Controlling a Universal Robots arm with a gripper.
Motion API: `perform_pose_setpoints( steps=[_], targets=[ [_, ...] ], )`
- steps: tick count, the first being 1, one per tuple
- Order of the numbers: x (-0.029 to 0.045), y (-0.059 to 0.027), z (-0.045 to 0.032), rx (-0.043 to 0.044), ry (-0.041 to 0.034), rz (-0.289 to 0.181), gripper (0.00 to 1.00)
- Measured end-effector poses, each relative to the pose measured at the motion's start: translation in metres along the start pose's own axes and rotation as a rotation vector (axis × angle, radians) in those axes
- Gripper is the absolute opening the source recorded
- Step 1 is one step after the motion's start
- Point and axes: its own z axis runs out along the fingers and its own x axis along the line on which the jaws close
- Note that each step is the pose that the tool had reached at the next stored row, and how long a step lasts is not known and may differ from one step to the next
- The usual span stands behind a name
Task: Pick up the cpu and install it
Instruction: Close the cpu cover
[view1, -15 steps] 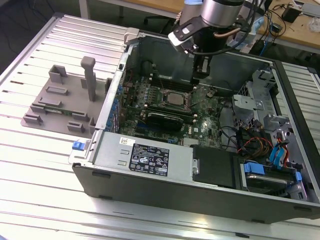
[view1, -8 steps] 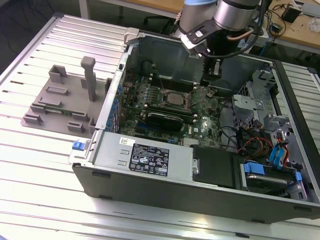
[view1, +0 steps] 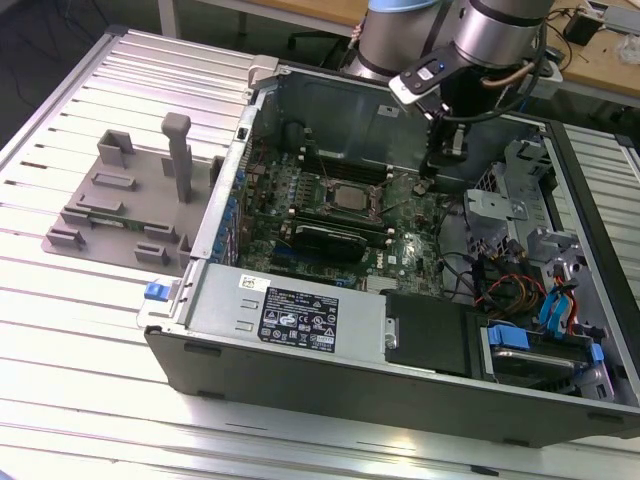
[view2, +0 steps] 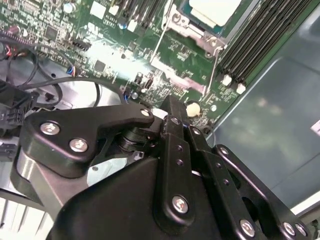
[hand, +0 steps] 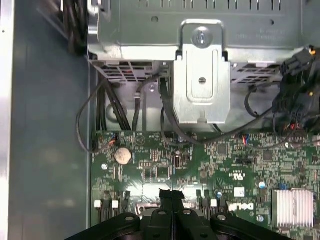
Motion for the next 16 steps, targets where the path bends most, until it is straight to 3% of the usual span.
perform_pose_setpoints(
  steps=[5, 8, 12, 16],
  targets=[
    [-0.0001, 0.0027, 0.0007, 0.0, -0.0001, 0.0, 0.11],
    [0.0, 0.003, 0.005, 0.0023, -0.0001, 0.0, 0.11],
    [0.0001, 0.0035, 0.0112, 0.0148, -0.0001, 0.0, 0.11],
    [0.0003, 0.0074, 0.0245, 0.0289, -0.0001, 0.0, 0.11]
  ],
)
